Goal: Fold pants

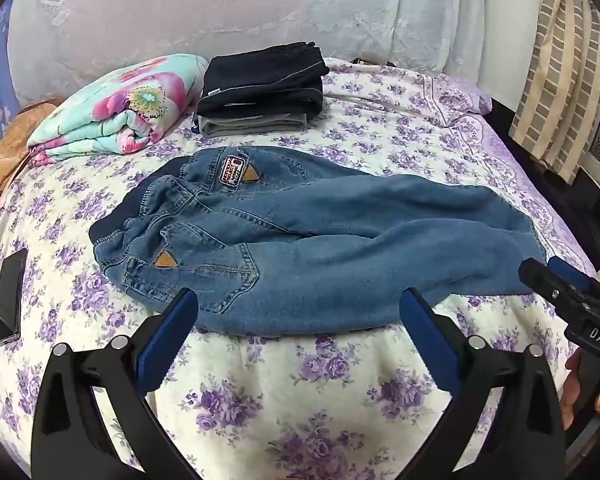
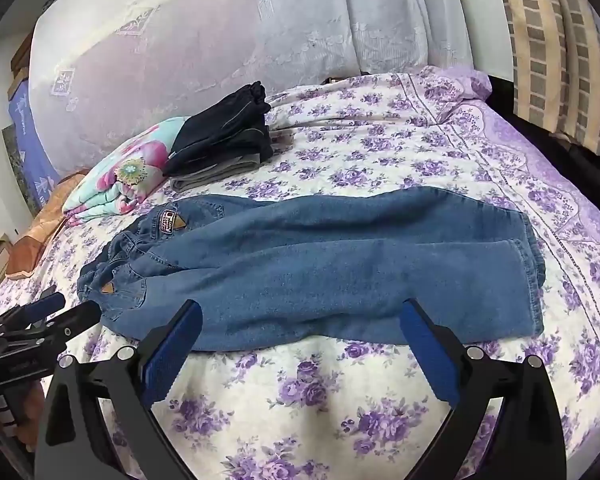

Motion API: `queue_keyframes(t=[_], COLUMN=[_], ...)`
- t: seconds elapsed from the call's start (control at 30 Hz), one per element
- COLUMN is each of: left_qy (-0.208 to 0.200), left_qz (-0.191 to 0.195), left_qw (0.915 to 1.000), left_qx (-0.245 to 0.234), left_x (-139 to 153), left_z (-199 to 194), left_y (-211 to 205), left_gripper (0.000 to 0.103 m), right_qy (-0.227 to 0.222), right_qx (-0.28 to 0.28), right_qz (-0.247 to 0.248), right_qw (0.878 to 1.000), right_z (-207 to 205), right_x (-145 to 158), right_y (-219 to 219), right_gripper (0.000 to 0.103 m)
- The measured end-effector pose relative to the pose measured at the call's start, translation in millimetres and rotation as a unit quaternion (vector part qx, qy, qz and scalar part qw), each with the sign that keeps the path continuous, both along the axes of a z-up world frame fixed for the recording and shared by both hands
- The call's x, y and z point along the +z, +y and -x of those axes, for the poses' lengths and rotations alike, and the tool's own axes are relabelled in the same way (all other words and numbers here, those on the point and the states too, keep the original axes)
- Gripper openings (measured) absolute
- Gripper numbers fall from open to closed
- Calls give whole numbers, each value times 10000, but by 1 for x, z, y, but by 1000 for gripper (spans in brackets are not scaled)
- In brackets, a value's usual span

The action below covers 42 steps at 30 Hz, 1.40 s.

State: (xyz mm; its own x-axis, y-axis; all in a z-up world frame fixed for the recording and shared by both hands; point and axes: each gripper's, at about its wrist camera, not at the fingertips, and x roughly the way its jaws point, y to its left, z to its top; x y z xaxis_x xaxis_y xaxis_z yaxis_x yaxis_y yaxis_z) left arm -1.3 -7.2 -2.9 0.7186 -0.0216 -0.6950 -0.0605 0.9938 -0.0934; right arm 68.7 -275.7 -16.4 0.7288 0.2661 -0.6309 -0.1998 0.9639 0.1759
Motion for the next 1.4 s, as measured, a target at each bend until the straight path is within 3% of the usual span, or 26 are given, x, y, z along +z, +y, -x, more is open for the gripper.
queue_keyframes(t=[1.4], left_qy=[174], left_qz=[25], left_qw=[9998], left_qx=[-2], left_x=[-13], left_z=[-8], left_y=[6], left_gripper=[98], right_qy=[189], right_qx=[68], right_qz=[-93], right_qw=[9998], right_z=[-14], right_x=[-18], right_y=[3], right_gripper=[99])
